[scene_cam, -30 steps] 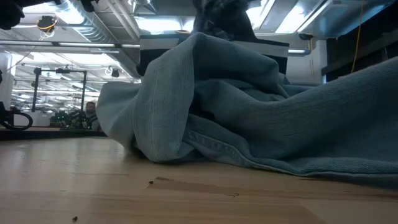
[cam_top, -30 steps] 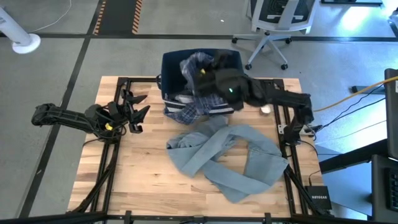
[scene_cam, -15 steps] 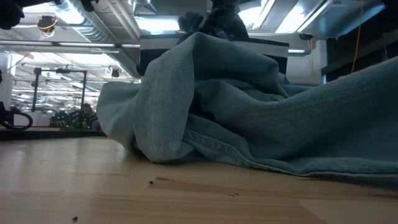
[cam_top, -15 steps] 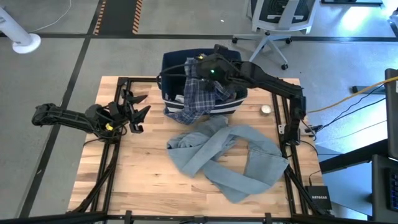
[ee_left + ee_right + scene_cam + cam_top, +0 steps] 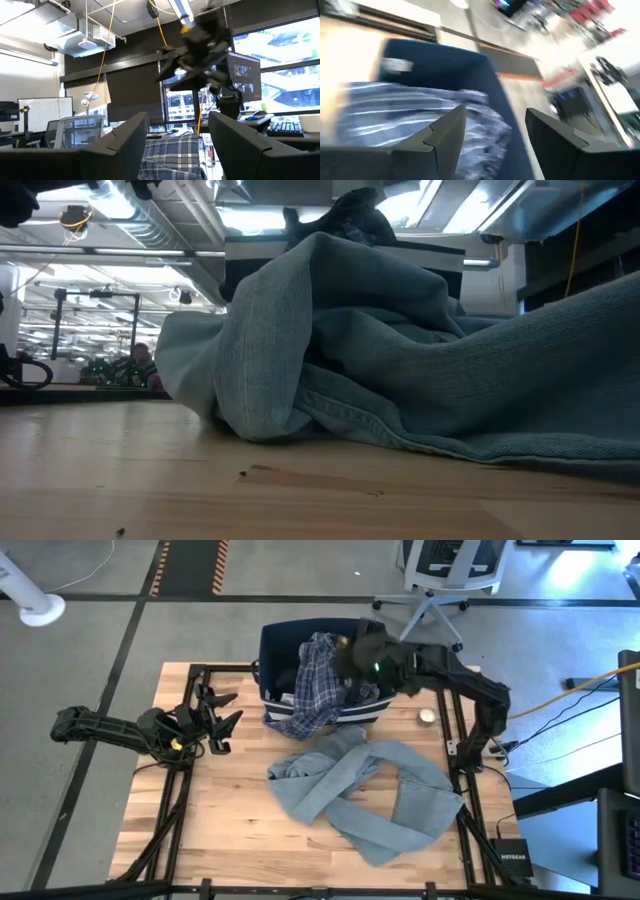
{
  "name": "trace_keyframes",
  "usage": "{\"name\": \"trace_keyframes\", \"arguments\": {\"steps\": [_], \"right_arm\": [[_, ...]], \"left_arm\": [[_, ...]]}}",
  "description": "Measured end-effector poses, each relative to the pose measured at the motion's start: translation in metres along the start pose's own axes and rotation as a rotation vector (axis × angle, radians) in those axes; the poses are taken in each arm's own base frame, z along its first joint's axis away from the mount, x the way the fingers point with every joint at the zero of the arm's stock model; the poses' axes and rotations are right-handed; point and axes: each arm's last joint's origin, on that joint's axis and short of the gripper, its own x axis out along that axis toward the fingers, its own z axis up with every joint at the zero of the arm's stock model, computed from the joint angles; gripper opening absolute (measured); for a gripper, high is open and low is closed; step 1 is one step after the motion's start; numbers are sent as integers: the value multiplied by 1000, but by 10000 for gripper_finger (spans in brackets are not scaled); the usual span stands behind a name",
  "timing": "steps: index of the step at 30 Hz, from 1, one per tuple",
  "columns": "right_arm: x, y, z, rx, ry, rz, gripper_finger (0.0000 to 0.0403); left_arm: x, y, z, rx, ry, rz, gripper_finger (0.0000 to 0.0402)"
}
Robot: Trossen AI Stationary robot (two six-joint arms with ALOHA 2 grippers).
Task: Sort clothes
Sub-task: Put the blue long sleeve shirt into the blue laundry bin
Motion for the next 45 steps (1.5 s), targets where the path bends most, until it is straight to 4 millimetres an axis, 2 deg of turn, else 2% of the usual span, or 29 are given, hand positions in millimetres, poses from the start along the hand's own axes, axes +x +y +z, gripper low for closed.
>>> {"name": "trace_keyframes", "arguments": {"steps": [5, 10, 13, 18, 24, 27, 32, 37, 45], "right_arm": [[-22, 54, 6, -118, 23, 157, 225], [-17, 127, 0, -270, 118, 195, 225], [-6, 163, -14, -324, 170, 192, 225], [40, 213, -64, -314, 309, 182, 225], [74, 245, -109, -124, 244, 197, 225], [89, 252, -126, -20, 196, 155, 225], [111, 258, -145, 224, 57, 43, 225], [118, 267, -161, 407, -70, -53, 225], [141, 275, -175, 492, -101, -77, 225]], "left_arm": [[0, 0, 0, 1, 1, 0, 208], [0, 0, 0, -14, 2, -1, 208], [0, 0, 0, -14, 2, -1, 208], [0, 0, 0, -37, 3, -1, 208], [0, -1, -2, -26, 17, -5, 208], [0, -1, -3, 4, 24, -8, 208], [0, -1, -3, 4, 24, -8, 208], [0, -1, -3, 4, 24, -8, 208], [0, -1, -2, 3, 22, -7, 208]]}}
